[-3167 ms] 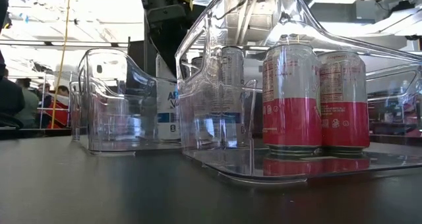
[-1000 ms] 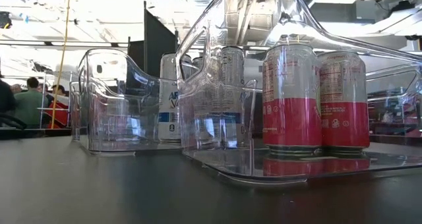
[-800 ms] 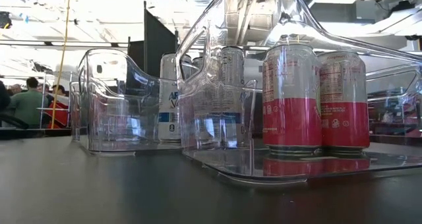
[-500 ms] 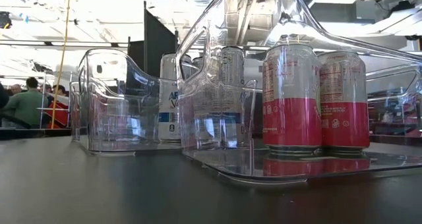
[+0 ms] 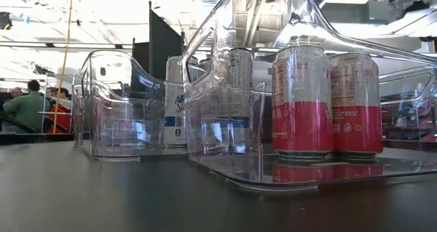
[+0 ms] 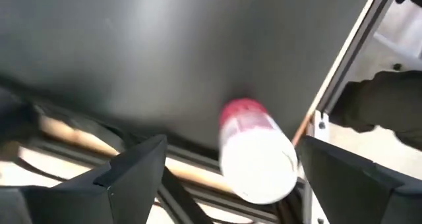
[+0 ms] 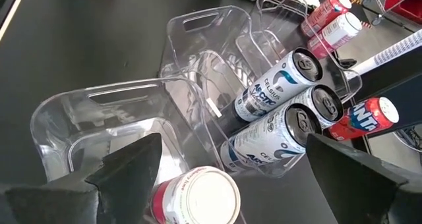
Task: Sort soda cans
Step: Put the bottom pink soda can in the bottom right transparent bin
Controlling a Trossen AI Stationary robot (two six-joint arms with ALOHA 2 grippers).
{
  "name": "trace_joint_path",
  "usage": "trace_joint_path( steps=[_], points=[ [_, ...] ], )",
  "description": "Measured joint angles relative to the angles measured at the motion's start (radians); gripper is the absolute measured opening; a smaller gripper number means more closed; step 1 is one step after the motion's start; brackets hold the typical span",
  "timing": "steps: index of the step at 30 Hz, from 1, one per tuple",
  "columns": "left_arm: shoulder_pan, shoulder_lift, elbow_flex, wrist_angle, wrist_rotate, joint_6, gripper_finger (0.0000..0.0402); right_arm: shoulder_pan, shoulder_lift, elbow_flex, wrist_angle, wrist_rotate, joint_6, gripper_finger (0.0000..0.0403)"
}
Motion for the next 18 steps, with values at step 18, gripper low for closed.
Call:
trace_joint_path(
  steps=[18],
  points=[
    [-0.125,0.011,-0.142,0.202,0.037,-0.283,0.0347,-0.023,0.0,0.0,0.049,0.002,-0.072,0.0395]
  ],
)
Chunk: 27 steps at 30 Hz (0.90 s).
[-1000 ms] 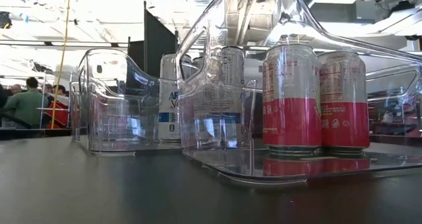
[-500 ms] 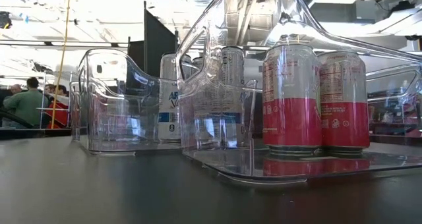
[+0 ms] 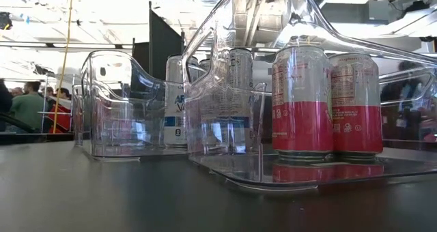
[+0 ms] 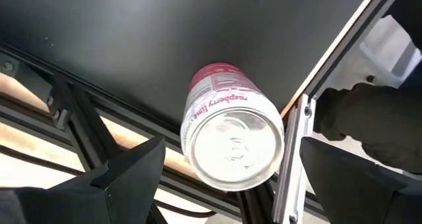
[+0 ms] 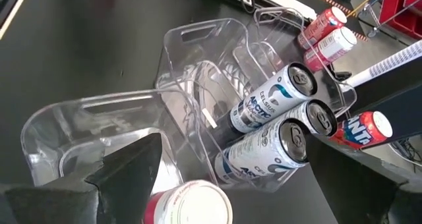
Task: Sort soda cans
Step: Put the bottom pink soda can in the bottom right transparent bin
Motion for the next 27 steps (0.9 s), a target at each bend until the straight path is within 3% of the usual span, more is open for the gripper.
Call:
trace_joint_path(
  steps=[27],
  points=[
    [0.0,0.183,0.003,0.016,0.045,0.116,0.0347,-0.015,0.0,0.0,0.025,-0.001,-0.007,0.0395]
  ],
)
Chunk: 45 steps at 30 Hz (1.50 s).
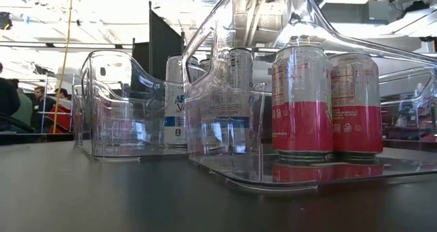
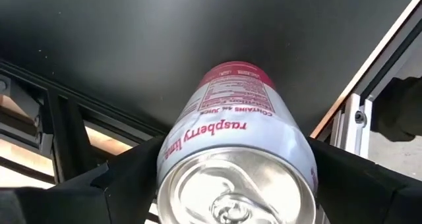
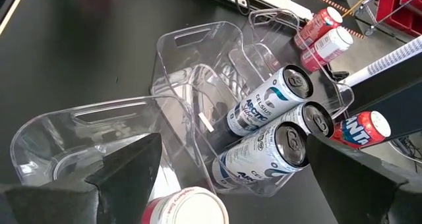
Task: Sort soda cans
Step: Put the bottom pink soda can in the bottom right transparent bin
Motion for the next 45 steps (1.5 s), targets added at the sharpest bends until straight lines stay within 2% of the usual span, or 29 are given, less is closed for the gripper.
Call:
trace_joint_path(
  steps=[13,23,31,38,45],
  points=[
    [0.0,0.078,0.001,0.037,0.018,0.109,0.0344,0.0,0.0,0.0,0.01,-0.001,0.0,0.0395],
    [0.001,0.098,0.003,0.053,0.021,0.138,0.0309,0.0,0.0,0.0,0.02,-0.001,-0.001,0.0395],
    [0.013,0.098,0.003,0.054,0.008,0.169,0.0305,0.0,0.0,0.0,0.021,-0.001,-0.007,0.0395],
    [0.079,0.099,0.002,0.053,-0.029,0.281,0.0303,0.0,0.0,0.0,0.021,-0.001,-0.009,0.0395],
    [0.184,0.099,0.002,0.053,-0.053,0.48,0.0303,0.0,0.0,0.0,0.02,-0.001,-0.011,0.0395]
  ],
)
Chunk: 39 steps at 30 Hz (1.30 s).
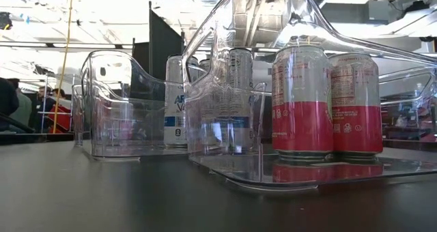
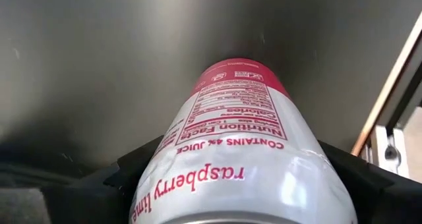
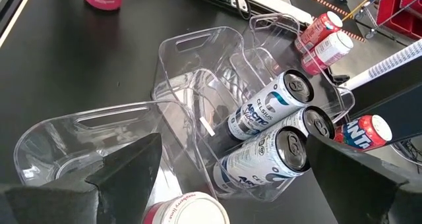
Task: Sort soda cans
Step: Put the bottom pink soda can in the bottom right transparent bin
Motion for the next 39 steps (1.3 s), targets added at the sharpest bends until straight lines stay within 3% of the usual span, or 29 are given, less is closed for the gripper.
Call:
trace_joint_path(
  steps=[9,17,22,30,39],
  points=[
    [0.121,0.003,0.11,-0.078,-0.105,0.267,0.0299,0.018,0.0,0.0,-0.02,0.0,0.0,0.0395],
    [0.202,0.002,0.337,-0.232,-0.249,0.477,0.0299,0.058,0.0,0.0,-0.028,0.018,-0.015,0.0395],
    [0.278,0.0,0.462,-0.207,-0.351,0.669,0.0299,0.089,-0.005,0.0,-0.044,0.068,-0.015,0.0395],
    [0.449,0.0,0.476,-0.042,-0.359,0.992,0.0299,0.168,-0.044,0.0,-0.034,0.246,-0.007,0.0395],
    [0.603,0.013,0.476,0.111,-0.259,1.212,0.0299,0.281,-0.121,0.0,-0.03,0.397,-0.007,0.0395]
  ],
)
